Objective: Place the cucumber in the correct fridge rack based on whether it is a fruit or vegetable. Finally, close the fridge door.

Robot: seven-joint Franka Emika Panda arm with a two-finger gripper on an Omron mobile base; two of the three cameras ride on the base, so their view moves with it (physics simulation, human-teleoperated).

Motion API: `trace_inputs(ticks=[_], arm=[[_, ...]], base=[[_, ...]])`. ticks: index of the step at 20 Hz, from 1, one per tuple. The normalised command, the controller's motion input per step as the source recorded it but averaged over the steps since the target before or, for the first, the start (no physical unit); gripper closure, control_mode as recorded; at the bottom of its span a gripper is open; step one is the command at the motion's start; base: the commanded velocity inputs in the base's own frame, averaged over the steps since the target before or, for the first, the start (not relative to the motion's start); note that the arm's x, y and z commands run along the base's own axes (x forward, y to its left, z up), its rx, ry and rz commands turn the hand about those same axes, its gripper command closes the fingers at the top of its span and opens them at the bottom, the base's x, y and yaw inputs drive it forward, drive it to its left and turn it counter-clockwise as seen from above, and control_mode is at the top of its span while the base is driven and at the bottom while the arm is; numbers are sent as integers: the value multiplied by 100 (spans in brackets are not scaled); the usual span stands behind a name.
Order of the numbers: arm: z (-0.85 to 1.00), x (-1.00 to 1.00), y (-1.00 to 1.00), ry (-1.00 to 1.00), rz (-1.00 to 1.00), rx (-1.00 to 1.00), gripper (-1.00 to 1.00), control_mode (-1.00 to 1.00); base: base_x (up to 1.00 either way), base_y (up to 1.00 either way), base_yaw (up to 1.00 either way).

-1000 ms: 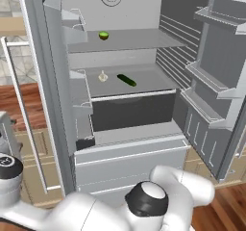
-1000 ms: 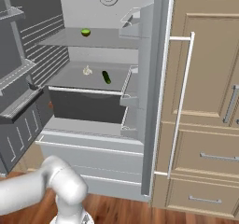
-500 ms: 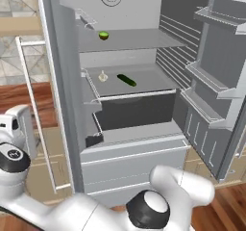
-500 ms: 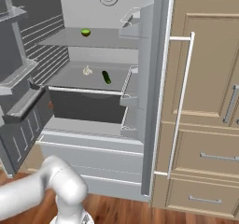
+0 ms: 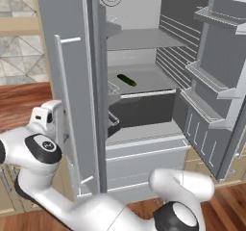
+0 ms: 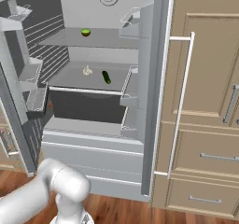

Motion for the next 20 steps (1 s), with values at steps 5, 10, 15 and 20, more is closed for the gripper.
trace_inputs(ticks=[5,10,15,20], arm=[[16,24,-100,-3,-1,5,-100,-100],[17,29,-98,-3,-1,5,-100,-100],[19,45,-56,-1,-1,4,-100,-100],[13,60,-14,-6,0,3,-100,-100]], base=[[0,0,0],[0,0,0],[0,0,0],[0,0,0]])
